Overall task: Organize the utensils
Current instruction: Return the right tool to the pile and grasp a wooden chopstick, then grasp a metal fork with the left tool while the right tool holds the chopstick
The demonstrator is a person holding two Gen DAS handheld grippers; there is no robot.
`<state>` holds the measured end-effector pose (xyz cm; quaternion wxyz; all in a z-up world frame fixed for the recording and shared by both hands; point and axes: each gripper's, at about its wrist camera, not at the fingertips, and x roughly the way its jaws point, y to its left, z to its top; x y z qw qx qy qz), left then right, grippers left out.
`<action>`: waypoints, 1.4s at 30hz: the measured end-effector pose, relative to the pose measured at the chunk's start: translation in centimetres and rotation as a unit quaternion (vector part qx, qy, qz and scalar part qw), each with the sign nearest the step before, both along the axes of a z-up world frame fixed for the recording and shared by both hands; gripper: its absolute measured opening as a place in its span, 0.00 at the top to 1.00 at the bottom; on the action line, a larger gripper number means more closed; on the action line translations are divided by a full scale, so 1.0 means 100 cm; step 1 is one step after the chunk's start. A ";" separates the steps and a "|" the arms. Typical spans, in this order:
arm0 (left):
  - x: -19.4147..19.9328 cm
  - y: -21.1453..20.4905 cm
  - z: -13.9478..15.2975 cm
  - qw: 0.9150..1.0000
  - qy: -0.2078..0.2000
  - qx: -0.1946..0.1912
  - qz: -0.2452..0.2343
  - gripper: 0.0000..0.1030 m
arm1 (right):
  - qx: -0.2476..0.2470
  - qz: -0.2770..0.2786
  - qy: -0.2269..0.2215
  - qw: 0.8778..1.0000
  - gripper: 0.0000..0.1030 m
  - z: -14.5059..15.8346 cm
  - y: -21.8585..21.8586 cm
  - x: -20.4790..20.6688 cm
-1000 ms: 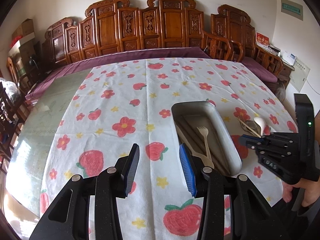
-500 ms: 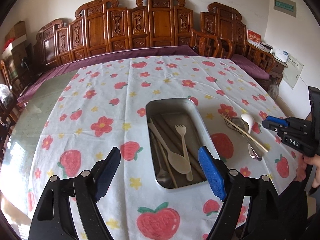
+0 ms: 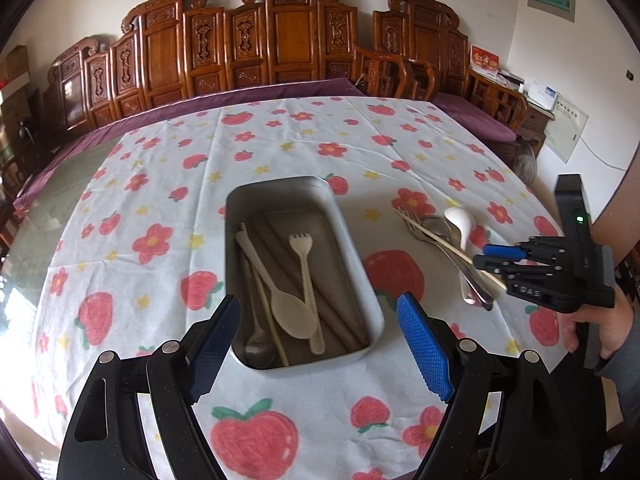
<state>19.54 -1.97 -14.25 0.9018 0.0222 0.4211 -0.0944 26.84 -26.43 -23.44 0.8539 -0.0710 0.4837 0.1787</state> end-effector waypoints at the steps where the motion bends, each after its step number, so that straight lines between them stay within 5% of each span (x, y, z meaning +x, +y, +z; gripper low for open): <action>1: 0.000 -0.004 -0.002 1.000 0.002 0.000 -0.004 0.25 | 0.000 0.001 0.005 1.000 0.73 -0.003 -0.001 0.002; 20: -0.005 -0.032 -0.006 1.000 0.004 0.008 -0.027 0.25 | 0.041 0.010 0.062 0.997 0.90 -0.014 -0.013 0.016; 32: -0.005 -0.058 -0.013 0.999 0.011 0.013 -0.039 0.25 | 0.054 -0.011 0.001 0.998 0.94 0.024 -0.044 -0.023; 42: 0.012 -0.099 -0.030 0.998 0.021 0.022 -0.056 0.25 | 0.051 -0.043 -0.006 0.998 0.94 0.027 -0.072 -0.034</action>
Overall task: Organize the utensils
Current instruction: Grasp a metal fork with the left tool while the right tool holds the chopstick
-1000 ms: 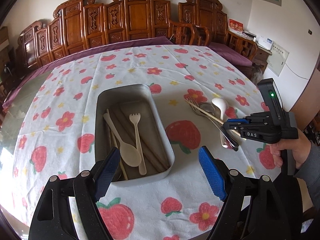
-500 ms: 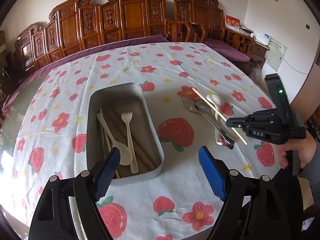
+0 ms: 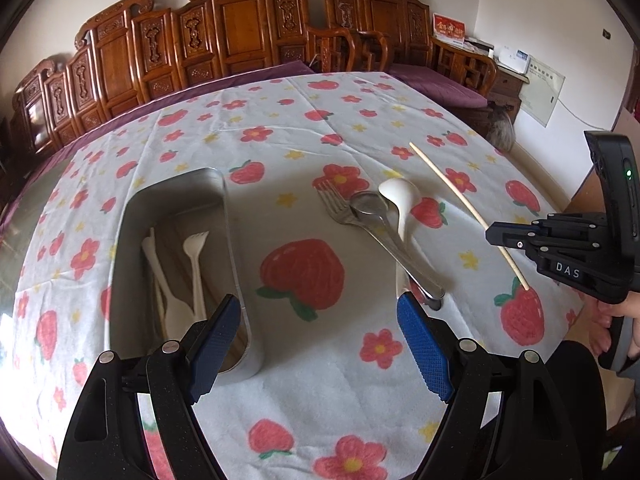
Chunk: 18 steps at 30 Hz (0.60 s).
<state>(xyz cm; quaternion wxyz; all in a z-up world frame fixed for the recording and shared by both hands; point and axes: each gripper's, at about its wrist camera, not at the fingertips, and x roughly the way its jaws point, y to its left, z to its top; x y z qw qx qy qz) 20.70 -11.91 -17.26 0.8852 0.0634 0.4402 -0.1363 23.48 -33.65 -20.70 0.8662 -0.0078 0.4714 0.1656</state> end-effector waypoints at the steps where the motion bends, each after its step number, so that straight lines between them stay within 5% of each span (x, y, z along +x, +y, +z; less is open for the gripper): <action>1: 0.002 -0.004 -0.002 1.000 0.001 0.000 0.000 0.25 | 0.001 -0.002 0.001 1.000 0.94 -0.001 -0.001 0.001; 18: 0.048 -0.048 -0.036 1.000 0.023 -0.002 -0.007 0.25 | -0.015 -0.011 0.016 1.000 0.94 -0.019 -0.010 0.005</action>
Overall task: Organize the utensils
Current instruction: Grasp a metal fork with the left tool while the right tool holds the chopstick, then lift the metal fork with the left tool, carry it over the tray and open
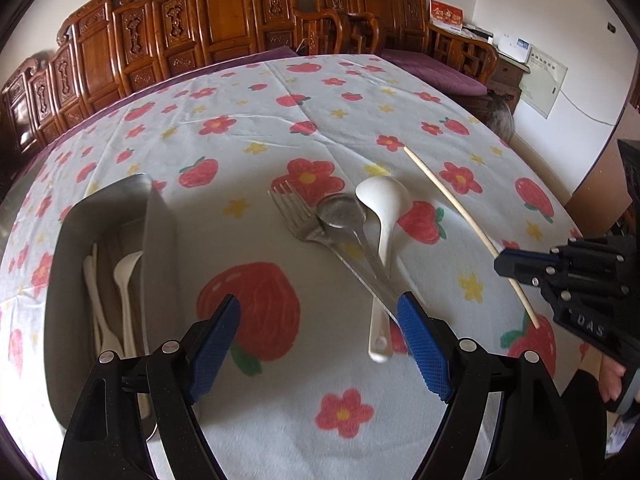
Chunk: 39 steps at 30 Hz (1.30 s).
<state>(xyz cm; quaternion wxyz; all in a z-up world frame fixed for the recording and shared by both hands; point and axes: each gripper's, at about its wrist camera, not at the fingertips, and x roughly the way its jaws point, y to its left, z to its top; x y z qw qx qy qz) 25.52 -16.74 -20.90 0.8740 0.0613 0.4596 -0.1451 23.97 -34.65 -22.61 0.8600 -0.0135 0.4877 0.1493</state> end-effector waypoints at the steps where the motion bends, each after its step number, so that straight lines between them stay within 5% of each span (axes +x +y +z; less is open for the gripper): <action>1: 0.005 -0.002 -0.003 1.000 0.003 -0.006 0.001 0.25 | 0.000 -0.002 0.002 1.000 0.94 -0.001 -0.001 0.000; 8: 0.023 -0.008 -0.016 0.999 0.024 -0.028 0.003 0.27 | 0.006 -0.006 0.007 1.000 0.94 -0.005 -0.004 0.003; 18: 0.036 -0.012 -0.032 0.997 0.064 -0.054 0.001 0.64 | 0.011 -0.007 0.010 1.000 0.94 -0.008 -0.005 0.003; 27: 0.038 -0.023 -0.035 0.996 0.062 -0.061 -0.002 0.67 | 0.018 -0.006 0.011 1.000 0.94 -0.006 -0.005 0.003; 39: 0.039 -0.022 -0.031 0.996 0.056 -0.070 0.013 0.91 | 0.037 -0.013 0.011 0.999 0.94 0.001 -0.010 0.004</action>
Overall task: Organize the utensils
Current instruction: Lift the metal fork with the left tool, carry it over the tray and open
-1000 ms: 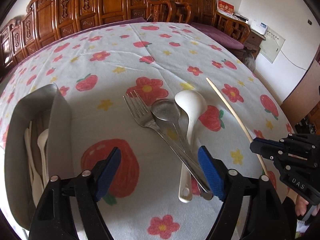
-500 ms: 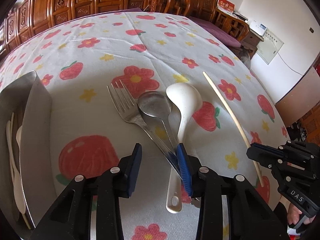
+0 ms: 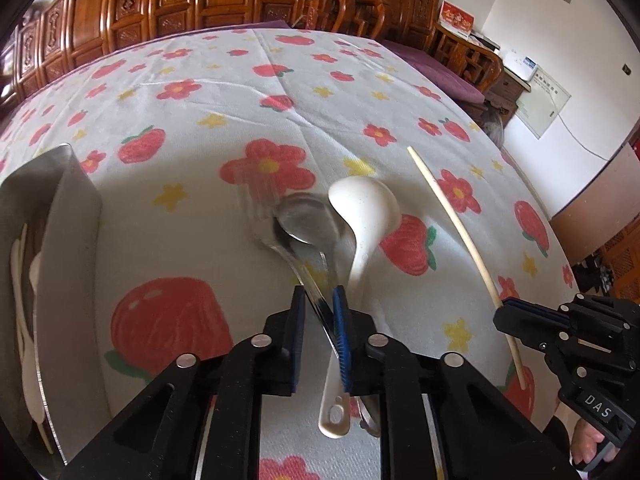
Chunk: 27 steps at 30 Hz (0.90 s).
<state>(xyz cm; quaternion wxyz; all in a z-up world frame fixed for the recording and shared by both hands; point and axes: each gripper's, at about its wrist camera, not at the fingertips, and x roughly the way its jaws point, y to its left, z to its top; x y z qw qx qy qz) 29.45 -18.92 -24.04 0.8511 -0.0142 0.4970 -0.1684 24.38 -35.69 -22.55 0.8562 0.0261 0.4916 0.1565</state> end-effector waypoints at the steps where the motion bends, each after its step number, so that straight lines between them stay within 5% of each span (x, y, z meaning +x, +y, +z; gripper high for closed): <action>1: 0.000 0.002 0.002 1.000 -0.001 -0.004 0.002 0.94 | 0.000 0.000 -0.001 1.000 0.94 0.001 0.000 0.000; 13: -0.011 0.024 0.020 1.000 -0.018 0.008 0.015 0.98 | -0.011 0.011 -0.011 1.000 0.94 0.009 0.009 -0.004; 27: -0.039 0.057 0.075 0.996 -0.078 0.024 0.027 0.98 | -0.020 0.041 -0.036 0.998 0.94 0.028 0.033 -0.015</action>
